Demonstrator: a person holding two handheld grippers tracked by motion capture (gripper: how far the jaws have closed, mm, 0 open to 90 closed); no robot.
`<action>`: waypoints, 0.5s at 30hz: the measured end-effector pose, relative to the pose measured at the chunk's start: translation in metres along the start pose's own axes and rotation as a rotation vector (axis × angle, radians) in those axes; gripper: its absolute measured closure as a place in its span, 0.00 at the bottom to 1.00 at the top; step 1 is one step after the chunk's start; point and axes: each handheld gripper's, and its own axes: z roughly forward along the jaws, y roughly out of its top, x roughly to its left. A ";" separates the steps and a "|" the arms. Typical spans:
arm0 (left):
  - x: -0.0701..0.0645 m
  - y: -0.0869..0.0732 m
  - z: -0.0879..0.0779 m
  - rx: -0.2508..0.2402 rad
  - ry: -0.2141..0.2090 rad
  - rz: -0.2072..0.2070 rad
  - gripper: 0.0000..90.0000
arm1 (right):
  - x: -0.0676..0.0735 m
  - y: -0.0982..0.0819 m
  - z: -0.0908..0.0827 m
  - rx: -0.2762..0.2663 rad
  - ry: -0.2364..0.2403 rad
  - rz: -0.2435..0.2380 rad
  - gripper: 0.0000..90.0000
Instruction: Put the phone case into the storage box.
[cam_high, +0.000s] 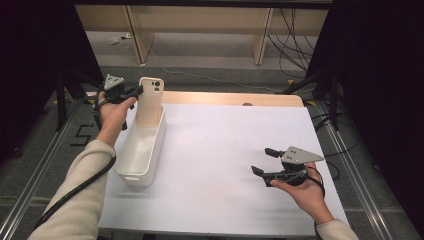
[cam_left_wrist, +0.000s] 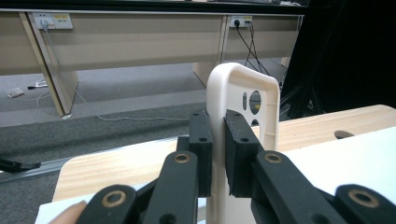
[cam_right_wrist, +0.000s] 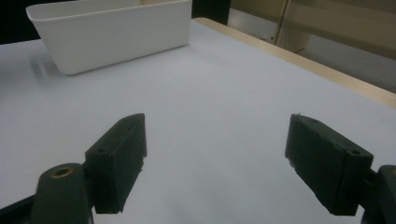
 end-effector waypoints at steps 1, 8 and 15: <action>0.000 0.000 0.000 0.001 0.001 0.000 0.91 | 0.000 0.000 0.000 0.000 0.000 -0.001 0.24; 0.001 -0.002 0.001 0.007 0.004 -0.004 0.91 | 0.000 0.000 0.000 0.001 0.001 0.001 0.24; 0.002 -0.003 0.001 0.012 0.001 -0.006 0.91 | 0.000 0.000 0.000 0.001 0.001 -0.001 0.24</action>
